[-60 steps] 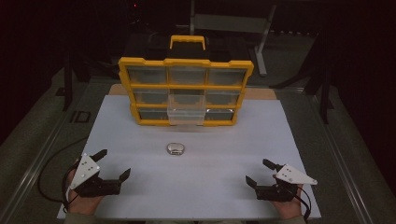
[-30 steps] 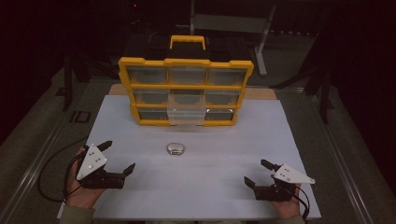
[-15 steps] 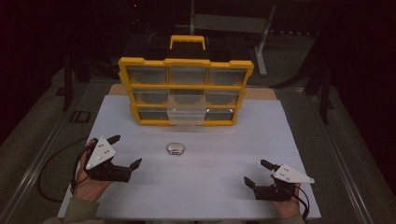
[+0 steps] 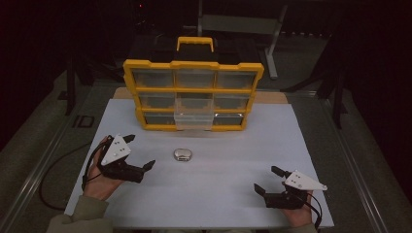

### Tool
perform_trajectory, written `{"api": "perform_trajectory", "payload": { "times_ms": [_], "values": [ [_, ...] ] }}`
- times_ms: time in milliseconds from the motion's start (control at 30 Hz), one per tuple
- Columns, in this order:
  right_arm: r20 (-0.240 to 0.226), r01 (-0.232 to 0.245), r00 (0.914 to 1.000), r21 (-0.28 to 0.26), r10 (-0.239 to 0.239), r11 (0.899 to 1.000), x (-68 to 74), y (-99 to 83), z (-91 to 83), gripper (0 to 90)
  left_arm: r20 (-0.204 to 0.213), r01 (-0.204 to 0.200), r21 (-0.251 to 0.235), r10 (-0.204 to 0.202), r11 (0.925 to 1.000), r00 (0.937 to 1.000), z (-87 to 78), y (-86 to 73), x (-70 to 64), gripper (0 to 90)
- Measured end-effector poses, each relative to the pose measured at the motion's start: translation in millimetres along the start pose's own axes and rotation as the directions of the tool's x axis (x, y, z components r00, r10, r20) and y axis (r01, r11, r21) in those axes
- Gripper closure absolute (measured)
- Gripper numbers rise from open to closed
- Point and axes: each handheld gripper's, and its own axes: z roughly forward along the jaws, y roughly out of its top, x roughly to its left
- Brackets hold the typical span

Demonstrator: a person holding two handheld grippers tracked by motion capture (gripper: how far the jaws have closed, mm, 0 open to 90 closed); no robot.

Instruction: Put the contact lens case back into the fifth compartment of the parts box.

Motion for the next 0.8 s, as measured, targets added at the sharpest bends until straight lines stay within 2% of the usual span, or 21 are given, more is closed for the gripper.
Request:
{"api": "perform_trajectory", "payload": {
  "times_ms": [533,800],
  "values": [
    [0.001,0.0,1.0,-0.001,0.0,1.0,-0.6,0.1,-0.8,8.0,0.072,-0.045,0.046,0.041,0.9979,0.9966,27.7,12.5,2.7,0.2],
    [-0.001,0.0,1.0,-0.001,0.0,1.0,-0.8,0.0,-0.7,8.0,0.1,-0.079,0.096,0.07,0.9922,0.9926,42.3,17.7,2.7,0.2]
  ]
}}
